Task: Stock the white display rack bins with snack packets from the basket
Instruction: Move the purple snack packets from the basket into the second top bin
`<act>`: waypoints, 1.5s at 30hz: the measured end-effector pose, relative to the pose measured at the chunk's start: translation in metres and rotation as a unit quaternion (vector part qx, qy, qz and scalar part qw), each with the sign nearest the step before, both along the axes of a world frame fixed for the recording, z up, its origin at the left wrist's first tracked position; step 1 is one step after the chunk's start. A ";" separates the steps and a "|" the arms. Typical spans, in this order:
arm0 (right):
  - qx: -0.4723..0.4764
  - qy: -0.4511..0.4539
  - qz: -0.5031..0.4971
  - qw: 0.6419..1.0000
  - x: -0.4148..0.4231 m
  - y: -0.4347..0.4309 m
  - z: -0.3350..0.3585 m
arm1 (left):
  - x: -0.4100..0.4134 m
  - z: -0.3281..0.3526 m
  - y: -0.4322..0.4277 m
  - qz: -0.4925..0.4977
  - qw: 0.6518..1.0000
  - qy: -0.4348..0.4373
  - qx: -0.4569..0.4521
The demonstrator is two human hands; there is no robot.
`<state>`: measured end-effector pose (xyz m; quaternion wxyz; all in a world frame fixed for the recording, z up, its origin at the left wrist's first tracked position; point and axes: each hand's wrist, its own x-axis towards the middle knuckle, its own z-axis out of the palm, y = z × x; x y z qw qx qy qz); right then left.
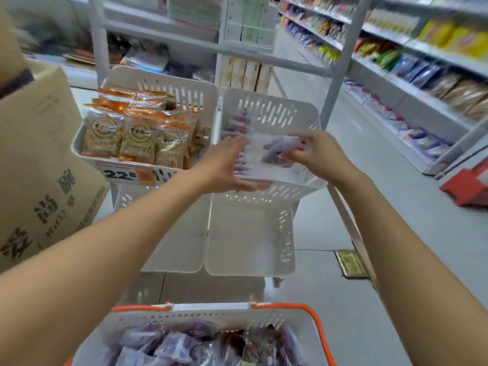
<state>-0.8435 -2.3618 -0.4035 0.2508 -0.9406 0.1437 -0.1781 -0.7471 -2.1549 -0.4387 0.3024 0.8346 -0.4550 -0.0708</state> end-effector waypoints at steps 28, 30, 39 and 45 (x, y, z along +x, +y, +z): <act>0.222 0.258 0.075 0.937 0.052 -0.025 -0.063 | 0.034 -0.053 -0.011 -0.002 0.953 -0.242 0.182; 0.212 0.145 0.034 0.966 0.040 -0.014 -0.059 | 0.029 -0.048 -0.010 0.011 0.969 -0.203 0.139; 0.222 0.052 0.038 0.973 -0.089 0.118 -0.109 | -0.077 -0.082 0.069 0.078 0.996 0.032 0.020; 0.182 0.304 0.141 0.924 -0.171 0.205 -0.230 | -0.137 -0.165 0.208 0.187 0.963 0.194 0.026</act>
